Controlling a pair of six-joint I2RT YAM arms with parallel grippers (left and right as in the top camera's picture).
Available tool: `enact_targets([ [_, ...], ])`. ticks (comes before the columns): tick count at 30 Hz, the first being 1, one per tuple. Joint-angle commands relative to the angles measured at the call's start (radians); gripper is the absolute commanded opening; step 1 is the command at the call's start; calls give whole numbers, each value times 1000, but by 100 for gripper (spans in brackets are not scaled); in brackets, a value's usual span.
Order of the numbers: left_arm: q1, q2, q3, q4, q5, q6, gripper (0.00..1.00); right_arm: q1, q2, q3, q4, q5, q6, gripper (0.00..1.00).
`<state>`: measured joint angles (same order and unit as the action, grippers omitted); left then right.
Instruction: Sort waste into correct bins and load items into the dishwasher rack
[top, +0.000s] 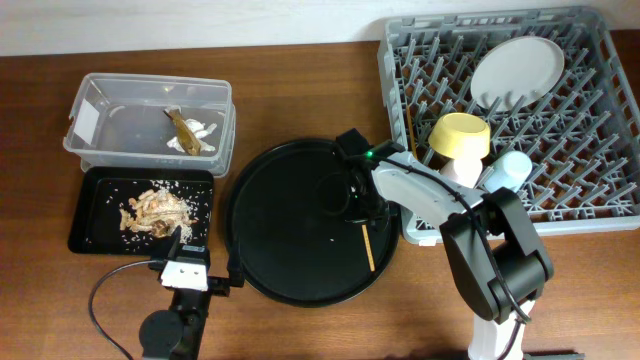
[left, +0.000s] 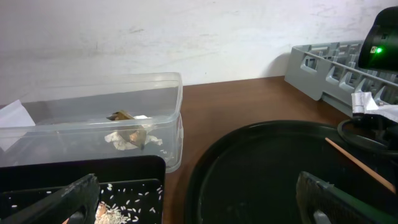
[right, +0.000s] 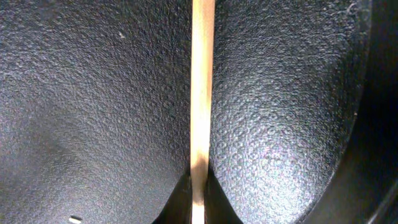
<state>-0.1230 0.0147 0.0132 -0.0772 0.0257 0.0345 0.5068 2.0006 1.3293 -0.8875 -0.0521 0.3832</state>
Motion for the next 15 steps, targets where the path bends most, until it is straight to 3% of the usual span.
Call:
enact_targets([
  [1,2,-4,-4,-3,-3,12,100,-43,-118,64,-11,6,-39,4],
  [4,2,-4,-4,-3,-3,12,99,-185,-293,120,41,129,-53,4],
  [6,2,-4,-4,-3,-3,12,99,-290,-283,120,121,144,-208,4],
  [9,2,-4,-4,-3,-3,12,99,-364,-182,120,152,134,-269,4],
  [10,2,-4,-4,-3,-3,12,99,-356,-191,127,124,130,-278,31],
  [11,2,-4,-4,-3,-3,12,99,-349,-224,155,74,89,-274,41],
  [13,2,-4,-4,-3,-3,12,99,-308,-374,247,-80,-54,-270,43],
  [15,2,-4,-4,-3,-3,12,99,-218,-554,261,-126,-53,-270,46],
])
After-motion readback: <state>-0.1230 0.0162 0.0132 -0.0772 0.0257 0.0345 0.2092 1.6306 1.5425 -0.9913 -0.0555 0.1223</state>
